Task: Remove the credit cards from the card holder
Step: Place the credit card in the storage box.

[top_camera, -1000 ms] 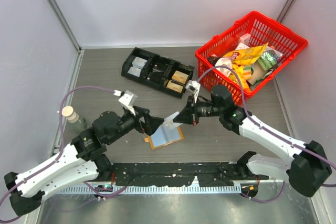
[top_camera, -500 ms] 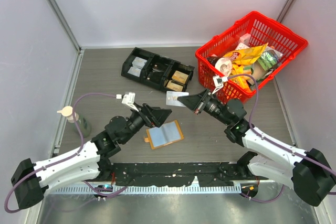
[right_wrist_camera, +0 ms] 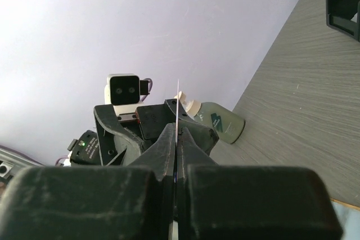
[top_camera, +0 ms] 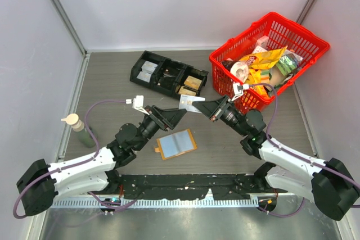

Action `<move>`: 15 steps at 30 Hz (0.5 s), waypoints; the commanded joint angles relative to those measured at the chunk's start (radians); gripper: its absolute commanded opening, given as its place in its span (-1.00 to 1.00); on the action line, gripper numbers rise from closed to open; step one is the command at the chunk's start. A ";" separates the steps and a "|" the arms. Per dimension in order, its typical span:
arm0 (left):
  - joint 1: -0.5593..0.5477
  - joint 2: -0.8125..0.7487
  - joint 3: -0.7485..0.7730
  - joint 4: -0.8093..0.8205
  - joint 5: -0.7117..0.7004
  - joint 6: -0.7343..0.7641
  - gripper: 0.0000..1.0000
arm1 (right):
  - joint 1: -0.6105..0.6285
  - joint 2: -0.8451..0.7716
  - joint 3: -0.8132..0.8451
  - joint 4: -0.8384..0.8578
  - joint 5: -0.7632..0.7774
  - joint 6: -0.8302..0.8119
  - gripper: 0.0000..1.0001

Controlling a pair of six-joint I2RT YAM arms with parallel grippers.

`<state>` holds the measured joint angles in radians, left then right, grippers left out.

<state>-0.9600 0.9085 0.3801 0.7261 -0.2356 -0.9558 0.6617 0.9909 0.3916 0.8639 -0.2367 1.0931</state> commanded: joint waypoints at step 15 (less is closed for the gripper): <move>0.001 0.092 0.028 0.217 -0.056 -0.031 -0.94 | -0.001 0.028 -0.053 0.147 0.039 0.071 -0.98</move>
<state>-0.9600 0.9997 0.3809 0.8597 -0.2535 -1.0000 0.6617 1.0153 0.3519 0.9386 -0.2276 1.1584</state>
